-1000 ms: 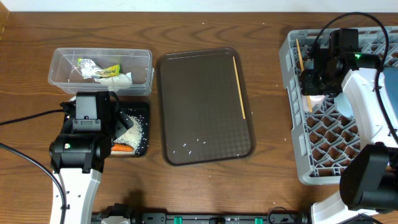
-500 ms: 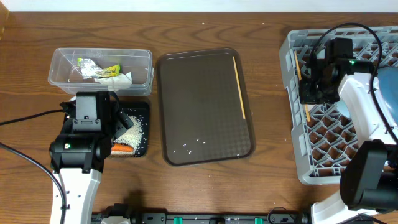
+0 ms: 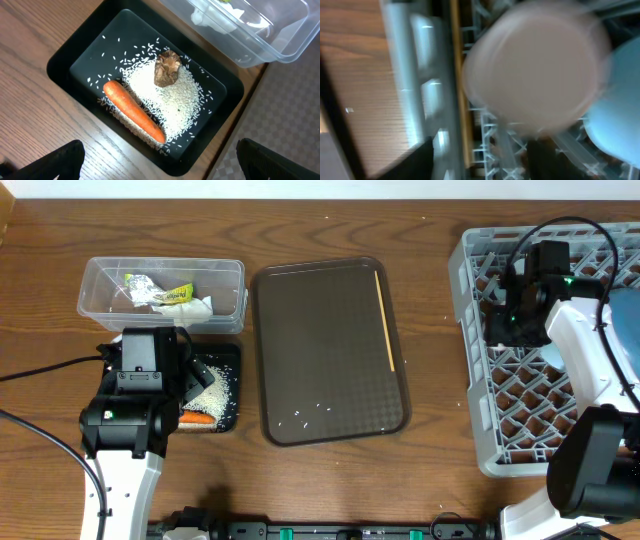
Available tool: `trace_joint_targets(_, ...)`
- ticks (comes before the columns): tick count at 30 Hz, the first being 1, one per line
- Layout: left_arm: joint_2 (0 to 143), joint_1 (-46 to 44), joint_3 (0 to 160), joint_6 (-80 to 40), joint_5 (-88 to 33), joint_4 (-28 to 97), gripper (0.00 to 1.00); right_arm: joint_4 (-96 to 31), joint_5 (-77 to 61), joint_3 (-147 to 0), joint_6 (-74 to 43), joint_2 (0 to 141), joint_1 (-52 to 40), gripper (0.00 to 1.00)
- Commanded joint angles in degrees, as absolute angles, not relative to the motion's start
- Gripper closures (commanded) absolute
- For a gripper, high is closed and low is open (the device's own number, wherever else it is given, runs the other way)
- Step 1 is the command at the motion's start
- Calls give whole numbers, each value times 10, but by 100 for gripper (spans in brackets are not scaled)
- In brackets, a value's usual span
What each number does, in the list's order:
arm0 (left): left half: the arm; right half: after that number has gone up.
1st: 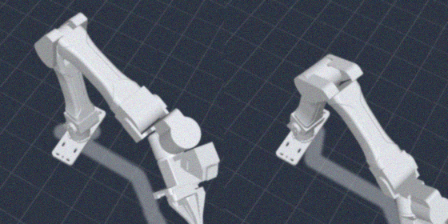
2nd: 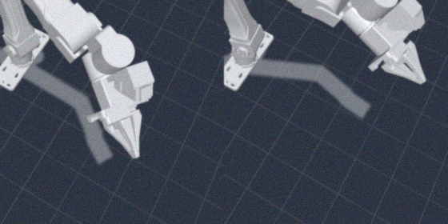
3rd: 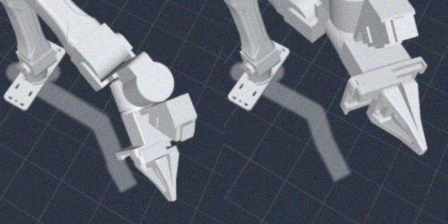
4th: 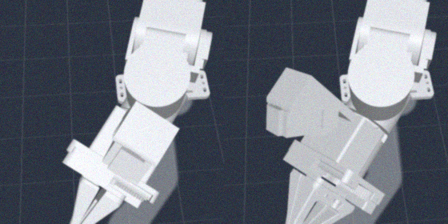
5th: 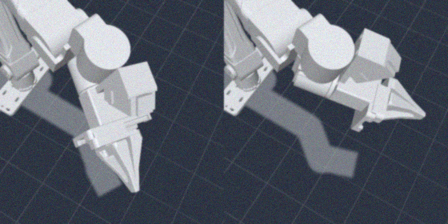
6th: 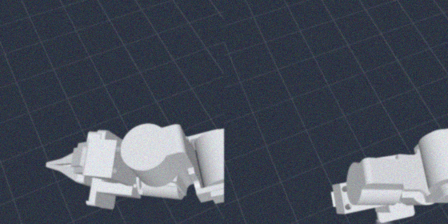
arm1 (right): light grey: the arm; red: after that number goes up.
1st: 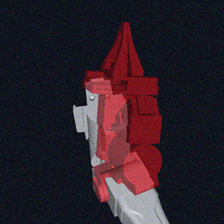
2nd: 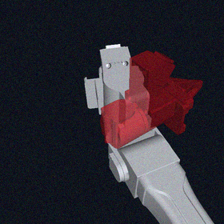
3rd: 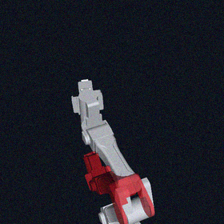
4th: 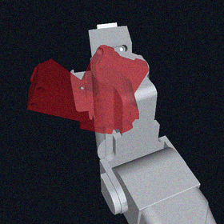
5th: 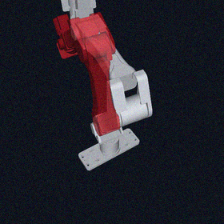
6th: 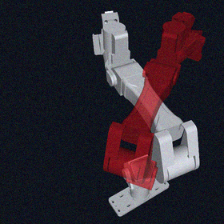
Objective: Sort waste into correct bins and load items into the dishwasher rack
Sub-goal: 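Open the right gripper to release the chopstick in the rack, then move the right gripper back over the remaining chopstick on the tray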
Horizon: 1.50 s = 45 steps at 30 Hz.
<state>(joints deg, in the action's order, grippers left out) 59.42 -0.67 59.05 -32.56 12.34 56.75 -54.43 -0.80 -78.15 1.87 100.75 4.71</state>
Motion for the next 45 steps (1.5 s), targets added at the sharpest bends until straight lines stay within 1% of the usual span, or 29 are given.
trace_joint_targets(1,595,-7,590,-322,125,570,2,-548,-49,-780,17,1005,37,30)
trace_joint_targets(2,595,-7,590,-322,125,570,2,-549,-50,-781,17,1005,37,28)
trace_joint_targets(5,595,-7,590,-321,125,569,2,-557,-66,-789,18,1005,37,26)
trace_joint_targets(12,595,-7,590,-322,125,570,2,-568,-146,-810,18,991,37,26)
trace_joint_targets(18,595,-7,590,-322,125,570,2,-567,-250,-810,18,946,35,27)
trace_joint_targets(21,595,-7,590,-322,125,569,2,-565,-271,-810,17,915,22,27)
trace_joint_targets(25,595,-7,590,-322,125,569,2,-556,-271,-810,-15,877,-15,26)
trace_joint_targets(34,595,-7,590,-322,125,569,2,-493,-214,-809,-126,875,-139,26)
trace_joint_targets(36,595,-7,590,-322,125,569,2,-472,-150,-809,-168,886,-176,27)
trace_joint_targets(41,595,-7,590,-322,125,570,2,-441,-8,-809,-206,937,-248,25)
trace_joint_targets(45,595,-7,590,-322,125,570,2,-424,47,-809,-227,1000,-271,25)
